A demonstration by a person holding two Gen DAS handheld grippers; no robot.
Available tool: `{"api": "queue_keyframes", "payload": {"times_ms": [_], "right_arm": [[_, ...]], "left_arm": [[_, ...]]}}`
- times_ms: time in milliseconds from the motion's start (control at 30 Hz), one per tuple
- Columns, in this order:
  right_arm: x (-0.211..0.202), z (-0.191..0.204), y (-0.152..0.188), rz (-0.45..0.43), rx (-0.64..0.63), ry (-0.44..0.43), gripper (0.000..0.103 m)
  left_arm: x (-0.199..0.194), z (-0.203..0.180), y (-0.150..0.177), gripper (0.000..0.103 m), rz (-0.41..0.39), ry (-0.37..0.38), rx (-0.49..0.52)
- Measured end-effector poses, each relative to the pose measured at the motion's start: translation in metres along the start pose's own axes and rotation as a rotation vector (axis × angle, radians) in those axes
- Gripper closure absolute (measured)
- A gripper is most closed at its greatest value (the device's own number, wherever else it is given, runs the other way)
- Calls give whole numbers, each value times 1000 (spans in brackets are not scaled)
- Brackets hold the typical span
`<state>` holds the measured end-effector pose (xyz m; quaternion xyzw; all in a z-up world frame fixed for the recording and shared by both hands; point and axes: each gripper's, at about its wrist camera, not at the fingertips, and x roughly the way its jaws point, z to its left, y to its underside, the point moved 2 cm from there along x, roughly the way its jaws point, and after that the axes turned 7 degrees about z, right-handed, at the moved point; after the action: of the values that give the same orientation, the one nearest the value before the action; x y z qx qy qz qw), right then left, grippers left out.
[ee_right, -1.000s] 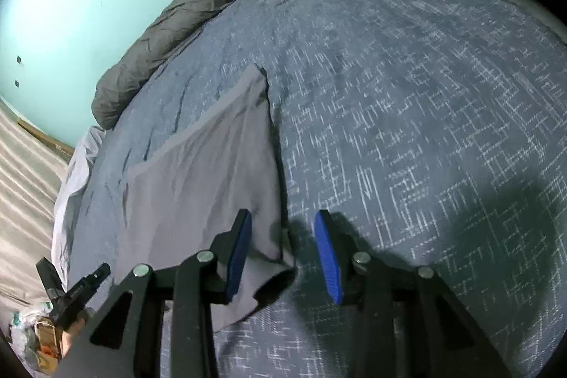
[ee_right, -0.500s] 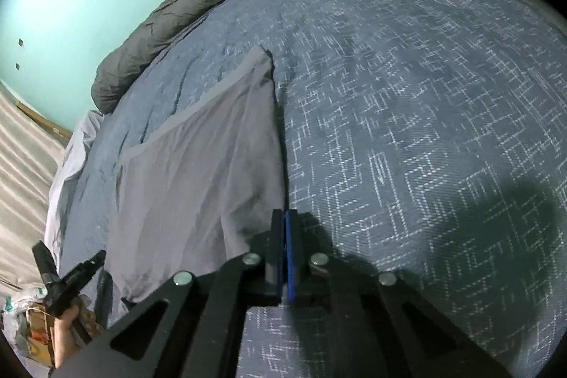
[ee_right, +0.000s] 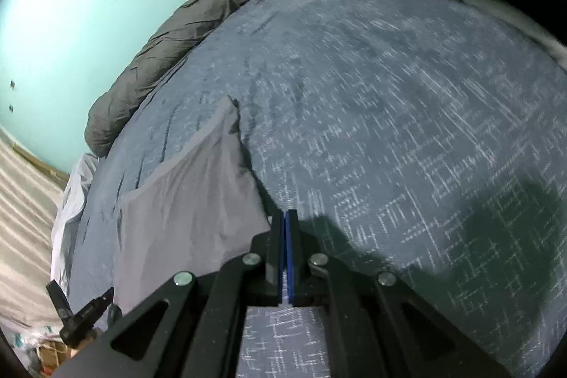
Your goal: Fold clothes
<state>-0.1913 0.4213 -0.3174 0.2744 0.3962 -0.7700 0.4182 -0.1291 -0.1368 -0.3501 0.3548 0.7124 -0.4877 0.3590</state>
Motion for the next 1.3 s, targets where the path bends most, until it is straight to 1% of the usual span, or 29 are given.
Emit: {"api": "queue_keyframes", "payload": {"times_ms": [167,333,433,567,667,700,733,767,800,900,967,1000,1033,1067,1167,1300], "right_arm": [[-13,-12,4,-46,56,25,102],[-5,-16,10,-12,82,28,102],[-1,-22,10,-8,116,28,102],[-6,-22,4,-39,145,18,101],[-7,-20,0,-53,139,1,95],[-7,-17,-1,-52,132,-14,86],[-4,-13,-2,-42,118,-23,68],[0,-9,-3,-28,99,-25,62],[3,-7,-3,-18,82,-22,62],[12,4,1,13,2,15,62],[16,6,4,28,-24,21,77],[18,5,5,37,-24,14,94],[19,3,5,45,-15,6,99],[21,2,6,46,-4,-1,100],[20,-5,6,30,32,-16,101],[14,-8,6,4,44,-9,101]], "left_arm": [[0,1,-1,70,4,2,-3],[-1,2,-1,70,5,-3,1],[-1,1,2,70,5,2,-3],[-5,2,3,70,6,3,-3],[-5,2,3,69,6,3,-2],[-5,2,4,69,6,3,-2],[-5,2,4,69,6,4,-3],[-5,2,4,68,6,5,-6],[-5,2,5,68,6,6,-8],[-4,1,6,68,5,10,-16],[-4,1,7,68,5,12,-21],[-4,0,7,69,5,13,-24],[-4,0,8,69,4,14,-27],[-4,0,8,70,4,17,-29],[-5,1,7,101,-5,38,-32],[-8,2,5,101,-18,66,-38]]}}
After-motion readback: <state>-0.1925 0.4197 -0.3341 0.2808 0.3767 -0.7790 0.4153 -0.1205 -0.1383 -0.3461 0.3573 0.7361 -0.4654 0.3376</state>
